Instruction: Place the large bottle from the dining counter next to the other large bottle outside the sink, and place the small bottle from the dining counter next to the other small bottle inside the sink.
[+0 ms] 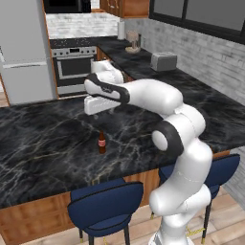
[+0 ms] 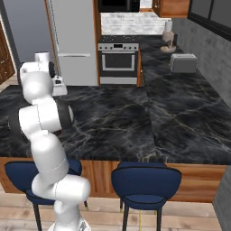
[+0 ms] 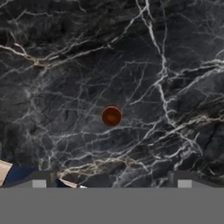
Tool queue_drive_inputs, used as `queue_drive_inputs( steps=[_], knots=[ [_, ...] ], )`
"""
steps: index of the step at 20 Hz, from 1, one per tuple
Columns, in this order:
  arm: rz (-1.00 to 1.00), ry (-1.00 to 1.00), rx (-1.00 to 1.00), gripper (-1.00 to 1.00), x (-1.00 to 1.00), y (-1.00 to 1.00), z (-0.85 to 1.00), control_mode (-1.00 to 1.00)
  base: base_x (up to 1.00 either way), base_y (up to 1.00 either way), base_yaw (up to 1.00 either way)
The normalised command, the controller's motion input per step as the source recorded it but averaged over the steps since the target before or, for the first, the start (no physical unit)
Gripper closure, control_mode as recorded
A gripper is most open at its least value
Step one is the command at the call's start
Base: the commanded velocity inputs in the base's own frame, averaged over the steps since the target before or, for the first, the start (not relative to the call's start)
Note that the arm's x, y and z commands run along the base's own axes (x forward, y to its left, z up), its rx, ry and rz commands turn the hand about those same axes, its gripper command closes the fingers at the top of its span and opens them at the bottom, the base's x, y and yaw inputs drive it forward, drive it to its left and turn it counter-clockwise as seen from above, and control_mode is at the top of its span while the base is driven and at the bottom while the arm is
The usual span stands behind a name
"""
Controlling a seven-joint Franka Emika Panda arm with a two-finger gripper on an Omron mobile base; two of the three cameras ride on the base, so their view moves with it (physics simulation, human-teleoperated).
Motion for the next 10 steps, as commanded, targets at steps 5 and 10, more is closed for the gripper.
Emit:
queue_drive_inputs(
  steps=[5, 10],
  knots=[
    [0.1, -0.03, -0.03, -1.0, 0.11, 0.04, -0.28, -1.0, 0.0, 0.0, 0.0],
    [0.04, 0.0, 0.03, -1.0, 0.46, 0.0, -0.4, -1.0, 0.0, 0.0, 0.0]
  ],
)
